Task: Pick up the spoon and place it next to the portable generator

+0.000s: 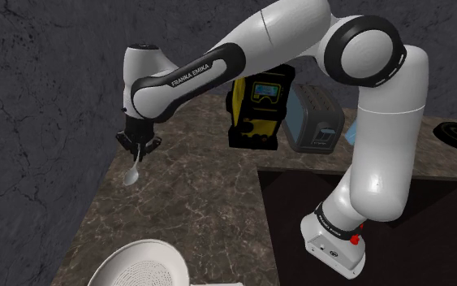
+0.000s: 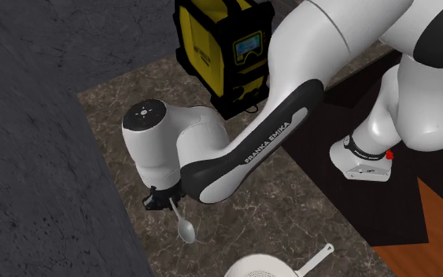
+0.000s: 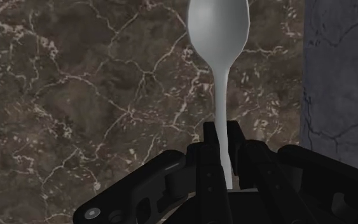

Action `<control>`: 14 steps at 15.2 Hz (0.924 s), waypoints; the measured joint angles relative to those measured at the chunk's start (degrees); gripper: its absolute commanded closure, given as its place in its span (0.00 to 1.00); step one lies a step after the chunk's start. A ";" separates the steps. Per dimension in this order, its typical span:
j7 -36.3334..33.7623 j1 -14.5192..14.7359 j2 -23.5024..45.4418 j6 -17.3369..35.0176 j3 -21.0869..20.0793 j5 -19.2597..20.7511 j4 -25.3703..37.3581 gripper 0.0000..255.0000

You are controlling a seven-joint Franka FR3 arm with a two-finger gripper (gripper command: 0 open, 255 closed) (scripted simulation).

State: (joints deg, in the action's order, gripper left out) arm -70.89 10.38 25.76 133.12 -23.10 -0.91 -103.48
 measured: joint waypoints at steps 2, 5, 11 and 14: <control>-0.03 -0.13 -0.81 -1.25 -0.18 -0.25 0.50 1.00; -0.06 -0.34 -2.04 -3.15 -0.43 -0.66 1.22 1.00; -0.14 -0.67 -4.18 -6.71 -0.84 -1.35 2.78 1.00; -0.20 -0.79 -4.88 -8.75 -0.95 -1.56 4.16 1.00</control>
State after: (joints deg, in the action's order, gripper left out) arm -71.08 9.59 20.88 124.37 -24.05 -2.46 -99.32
